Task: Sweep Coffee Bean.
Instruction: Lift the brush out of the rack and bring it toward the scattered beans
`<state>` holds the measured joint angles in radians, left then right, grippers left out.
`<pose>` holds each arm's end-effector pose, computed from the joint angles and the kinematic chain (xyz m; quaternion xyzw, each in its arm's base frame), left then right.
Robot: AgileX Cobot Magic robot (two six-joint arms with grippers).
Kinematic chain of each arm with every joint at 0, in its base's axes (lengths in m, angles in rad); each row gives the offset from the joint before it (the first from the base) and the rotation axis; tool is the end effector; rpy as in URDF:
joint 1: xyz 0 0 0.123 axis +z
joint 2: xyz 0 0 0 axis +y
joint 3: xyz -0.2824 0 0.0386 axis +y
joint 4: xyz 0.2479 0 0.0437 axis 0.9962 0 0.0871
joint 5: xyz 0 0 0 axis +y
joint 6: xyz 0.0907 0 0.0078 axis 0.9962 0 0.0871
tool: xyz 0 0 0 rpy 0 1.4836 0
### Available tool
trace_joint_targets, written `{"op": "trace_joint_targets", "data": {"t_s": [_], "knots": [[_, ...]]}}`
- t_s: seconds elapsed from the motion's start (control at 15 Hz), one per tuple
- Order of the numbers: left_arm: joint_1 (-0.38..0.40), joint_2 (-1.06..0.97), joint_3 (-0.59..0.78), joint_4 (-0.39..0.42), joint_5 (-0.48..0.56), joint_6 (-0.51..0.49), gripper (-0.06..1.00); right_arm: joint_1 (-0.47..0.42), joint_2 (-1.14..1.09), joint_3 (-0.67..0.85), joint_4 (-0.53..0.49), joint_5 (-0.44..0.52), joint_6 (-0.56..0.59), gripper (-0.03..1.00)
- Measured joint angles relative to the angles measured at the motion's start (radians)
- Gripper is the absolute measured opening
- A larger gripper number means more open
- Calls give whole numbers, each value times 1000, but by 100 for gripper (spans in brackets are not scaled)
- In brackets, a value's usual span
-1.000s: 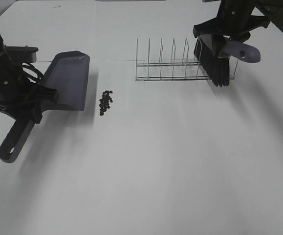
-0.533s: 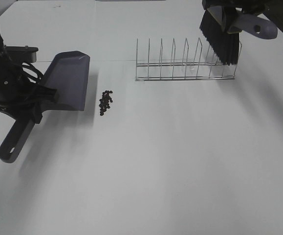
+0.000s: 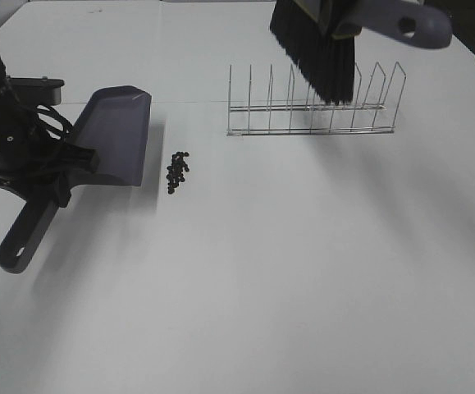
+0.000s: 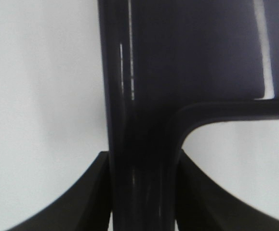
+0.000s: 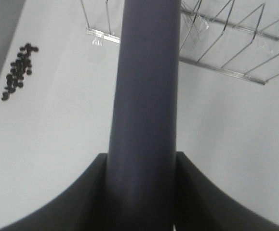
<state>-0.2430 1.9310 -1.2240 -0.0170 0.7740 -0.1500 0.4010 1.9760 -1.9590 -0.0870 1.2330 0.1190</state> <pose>0.3573 -0.0897 0.1562 0.0408 0.9952 -0.0236 0.0854 0.4001 0.1615 0.3235 -0.1432 0.9678 0.0104 0.2067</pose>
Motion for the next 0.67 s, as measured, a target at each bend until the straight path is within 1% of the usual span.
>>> {"op": "trace_joint_targets", "data": {"t_s": [0.13,0.33,0.47,0.53,0.67], "knots": [[0,0,0,0,0,0,35,60,-5,127,-77,-2,53,32],[0,-3,38,0,-2,-12,35,80,-5,251,-108,-1,95,32],[0,-3,99,1,-19,-32,35,80,-5,321,-125,-48,124,32],[-7,-3,162,8,-64,-56,35,80,-5,362,-116,-109,137,32],[-31,4,191,17,-103,-75,35,80,0,374,-112,-140,146,32]]}}
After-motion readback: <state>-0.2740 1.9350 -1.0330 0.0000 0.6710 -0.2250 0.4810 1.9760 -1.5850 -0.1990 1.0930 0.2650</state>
